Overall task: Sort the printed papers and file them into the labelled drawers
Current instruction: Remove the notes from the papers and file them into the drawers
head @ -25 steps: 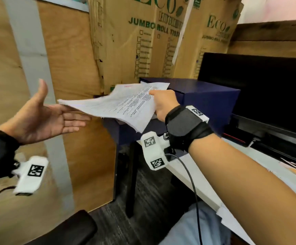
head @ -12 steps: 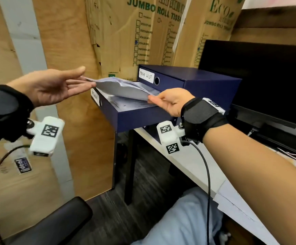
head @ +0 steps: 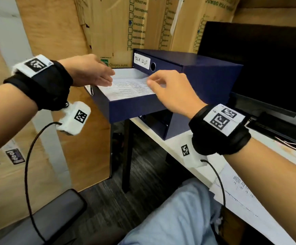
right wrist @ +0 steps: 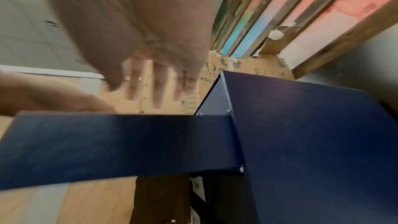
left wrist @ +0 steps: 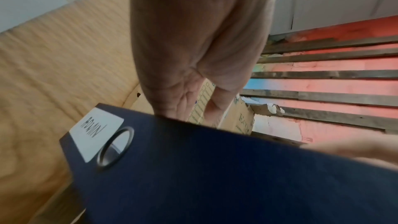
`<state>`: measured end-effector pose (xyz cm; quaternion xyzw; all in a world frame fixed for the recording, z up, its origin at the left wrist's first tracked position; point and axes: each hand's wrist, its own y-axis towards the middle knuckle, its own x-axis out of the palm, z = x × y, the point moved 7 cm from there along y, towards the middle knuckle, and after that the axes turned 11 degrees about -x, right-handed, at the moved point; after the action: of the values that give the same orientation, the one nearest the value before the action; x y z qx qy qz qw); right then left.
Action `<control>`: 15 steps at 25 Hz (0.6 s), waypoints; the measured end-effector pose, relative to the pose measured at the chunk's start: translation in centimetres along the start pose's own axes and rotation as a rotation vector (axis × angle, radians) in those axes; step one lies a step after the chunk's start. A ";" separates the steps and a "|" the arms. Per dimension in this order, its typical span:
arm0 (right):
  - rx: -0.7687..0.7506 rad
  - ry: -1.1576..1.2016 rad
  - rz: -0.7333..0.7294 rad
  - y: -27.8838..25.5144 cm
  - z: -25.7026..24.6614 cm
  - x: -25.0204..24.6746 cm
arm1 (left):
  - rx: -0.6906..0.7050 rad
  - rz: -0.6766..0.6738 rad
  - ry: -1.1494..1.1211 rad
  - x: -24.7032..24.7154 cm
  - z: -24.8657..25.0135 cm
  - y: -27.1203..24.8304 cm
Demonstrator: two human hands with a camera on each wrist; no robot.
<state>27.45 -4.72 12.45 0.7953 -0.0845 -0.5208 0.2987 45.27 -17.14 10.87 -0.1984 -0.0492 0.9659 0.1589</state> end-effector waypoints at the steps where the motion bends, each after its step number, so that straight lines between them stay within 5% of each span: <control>1: -0.142 -0.013 -0.092 -0.2 -1.0 1.6 | 0.029 0.025 0.022 0.1 0.0 0.3; 4: -0.353 -0.058 -0.287 -0.4 -1.8 6.0 | 0.072 0.086 0.018 0.3 0.0 0.8; 11: -0.578 -0.269 -0.068 1.4 -0.7 4.9 | 0.261 0.511 0.199 -1.1 -0.7 1.4; 15: -0.580 -0.364 -0.031 1.1 0.7 3.9 | 0.149 0.505 0.061 -0.5 -3.8 2.2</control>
<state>28.80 -7.64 9.86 0.5724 0.0273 -0.6610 0.4844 46.56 -19.23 7.22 -0.2213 0.0782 0.9694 -0.0714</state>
